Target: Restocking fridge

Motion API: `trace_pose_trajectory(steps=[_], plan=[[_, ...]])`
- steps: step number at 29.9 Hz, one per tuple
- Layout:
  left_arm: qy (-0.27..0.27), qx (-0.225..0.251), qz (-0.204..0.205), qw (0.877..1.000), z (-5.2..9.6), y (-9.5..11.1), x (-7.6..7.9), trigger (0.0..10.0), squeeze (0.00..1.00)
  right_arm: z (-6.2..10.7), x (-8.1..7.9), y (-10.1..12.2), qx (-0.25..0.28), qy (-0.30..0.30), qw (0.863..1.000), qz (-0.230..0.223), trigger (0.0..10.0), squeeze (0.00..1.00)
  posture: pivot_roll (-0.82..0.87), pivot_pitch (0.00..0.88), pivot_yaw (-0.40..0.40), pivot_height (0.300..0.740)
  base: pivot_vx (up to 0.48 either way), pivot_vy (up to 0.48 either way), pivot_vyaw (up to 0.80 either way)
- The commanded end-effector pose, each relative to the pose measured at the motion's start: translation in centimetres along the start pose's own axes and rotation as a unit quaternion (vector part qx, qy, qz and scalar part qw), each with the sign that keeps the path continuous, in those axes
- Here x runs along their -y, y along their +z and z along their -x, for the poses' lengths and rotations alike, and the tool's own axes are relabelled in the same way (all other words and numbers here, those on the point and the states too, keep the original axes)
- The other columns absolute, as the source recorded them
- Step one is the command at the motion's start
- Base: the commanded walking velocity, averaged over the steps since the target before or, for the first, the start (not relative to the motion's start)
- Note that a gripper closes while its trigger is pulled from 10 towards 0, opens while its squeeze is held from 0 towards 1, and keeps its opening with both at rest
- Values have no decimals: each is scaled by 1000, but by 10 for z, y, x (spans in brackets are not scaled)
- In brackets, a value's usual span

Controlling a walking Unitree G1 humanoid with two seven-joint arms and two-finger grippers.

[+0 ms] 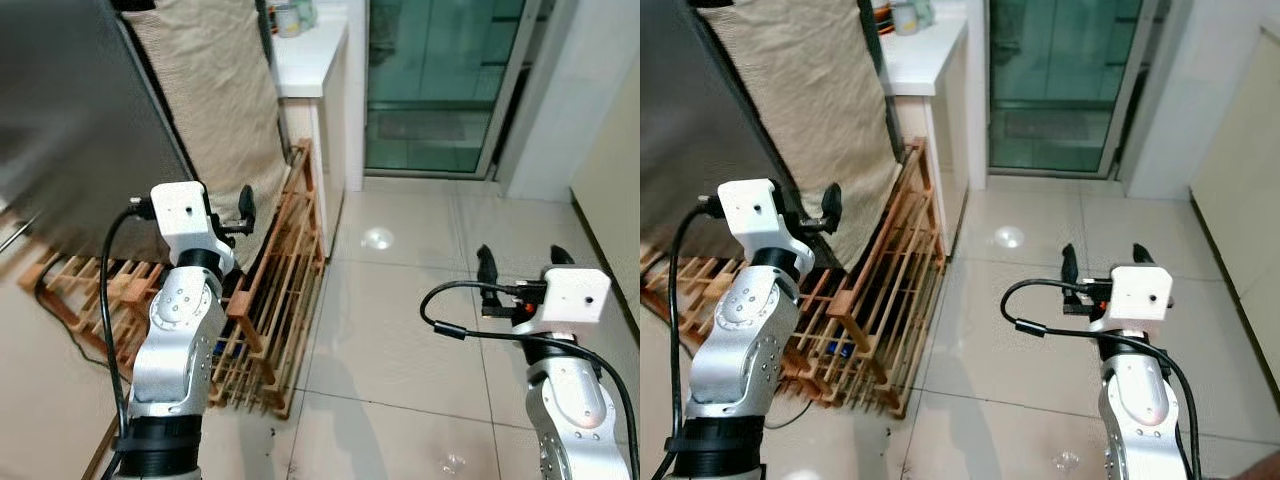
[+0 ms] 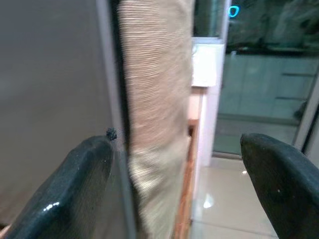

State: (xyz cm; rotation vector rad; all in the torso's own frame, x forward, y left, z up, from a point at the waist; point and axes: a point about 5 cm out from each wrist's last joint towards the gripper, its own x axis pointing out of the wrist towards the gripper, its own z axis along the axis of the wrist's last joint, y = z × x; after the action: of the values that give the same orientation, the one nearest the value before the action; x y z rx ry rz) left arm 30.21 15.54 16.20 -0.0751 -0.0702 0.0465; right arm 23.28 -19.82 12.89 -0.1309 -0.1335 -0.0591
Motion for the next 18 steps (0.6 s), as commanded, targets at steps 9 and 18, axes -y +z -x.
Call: trace_pose_trajectory(steps=[9, 18], plan=[[-33, -4, -3, 999, -2, -4, 11, 10000, 0, -7, -8, 3, 7, 12, 1000, -16, 10000, 0, -200, 0, 102, 740, 36, -30, 621], [-59, 4, 6, 998, -8, 2, 26, 10000, 0, -12, -8, 3, 5, -5, 1000, -8, 10000, 0, -216, 0, 113, 740, 371, -300, 545]])
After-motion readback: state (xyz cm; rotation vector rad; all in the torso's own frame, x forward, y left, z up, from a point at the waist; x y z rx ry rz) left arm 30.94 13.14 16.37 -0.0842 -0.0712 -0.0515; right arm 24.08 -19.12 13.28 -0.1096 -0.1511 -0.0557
